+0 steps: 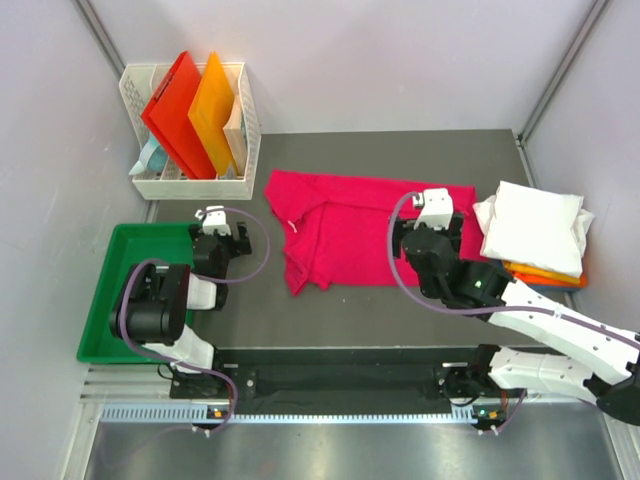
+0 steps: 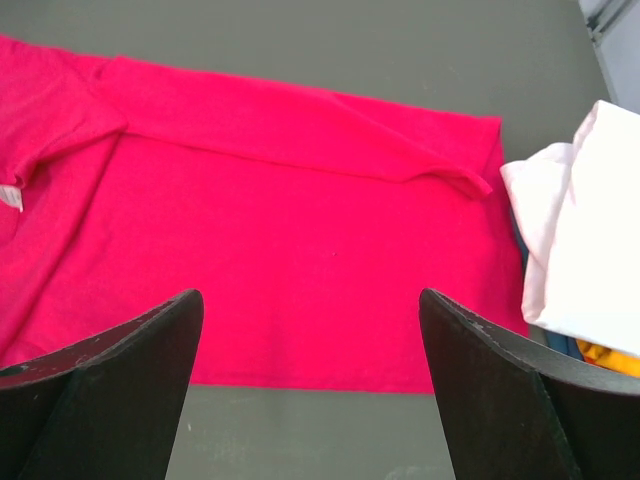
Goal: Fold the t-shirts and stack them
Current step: Grap the side of the flattened tshirt closest away from the robot with both arms
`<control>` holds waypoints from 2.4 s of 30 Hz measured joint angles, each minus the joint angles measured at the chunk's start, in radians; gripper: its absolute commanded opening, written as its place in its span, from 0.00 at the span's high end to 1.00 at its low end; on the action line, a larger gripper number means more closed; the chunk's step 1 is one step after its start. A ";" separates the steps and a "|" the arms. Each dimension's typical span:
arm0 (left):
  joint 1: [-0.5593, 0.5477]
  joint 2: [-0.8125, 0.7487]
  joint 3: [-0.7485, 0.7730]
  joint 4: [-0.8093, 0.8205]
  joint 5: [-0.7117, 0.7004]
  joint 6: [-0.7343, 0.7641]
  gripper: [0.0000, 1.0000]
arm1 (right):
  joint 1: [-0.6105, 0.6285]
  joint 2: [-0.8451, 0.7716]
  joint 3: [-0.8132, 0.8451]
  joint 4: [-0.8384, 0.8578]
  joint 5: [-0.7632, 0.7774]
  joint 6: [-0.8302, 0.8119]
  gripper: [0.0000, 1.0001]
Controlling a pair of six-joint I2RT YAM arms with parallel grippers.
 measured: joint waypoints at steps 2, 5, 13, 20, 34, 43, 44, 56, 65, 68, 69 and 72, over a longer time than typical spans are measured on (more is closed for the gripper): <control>0.000 0.000 0.001 -0.003 -0.013 -0.001 0.01 | -0.002 0.014 0.000 -0.009 -0.018 -0.001 0.12; -0.021 -0.041 0.036 -0.122 -0.062 0.000 0.01 | -0.002 0.027 0.000 -0.019 -0.036 -0.003 0.12; -0.229 -0.185 0.500 -0.842 -0.366 -0.098 0.01 | -0.005 0.029 0.000 -0.023 -0.040 -0.006 0.11; -0.250 -0.228 0.505 -1.215 -0.417 -0.603 0.01 | -0.006 0.029 0.000 -0.023 -0.040 0.013 0.11; -0.661 -0.012 0.566 -1.426 -0.294 -0.809 0.02 | -0.006 0.029 -0.009 -0.031 -0.029 0.043 0.11; -0.712 -0.197 0.446 -1.480 -0.309 -0.894 0.06 | -0.006 0.040 -0.017 -0.042 -0.030 0.088 0.11; -0.726 -0.213 0.444 -1.487 -0.320 -0.899 0.04 | -0.006 0.042 -0.020 -0.040 -0.031 0.091 0.12; -0.851 -0.226 0.425 -1.510 -0.378 -0.943 0.48 | -0.006 0.088 -0.051 -0.040 -0.061 0.139 0.13; -0.851 -0.158 0.403 -1.518 -0.418 -0.955 0.46 | -0.006 0.087 -0.055 -0.039 -0.064 0.141 0.14; -0.851 -0.143 0.402 -1.517 -0.433 -0.961 0.48 | -0.006 0.087 -0.055 -0.039 -0.064 0.141 0.14; -0.850 -0.139 0.402 -1.515 -0.441 -0.961 0.50 | -0.006 0.087 -0.055 -0.039 -0.064 0.141 0.14; -0.840 -0.116 0.403 -1.508 -0.468 -0.958 0.55 | -0.006 0.087 -0.060 -0.037 -0.064 0.140 0.14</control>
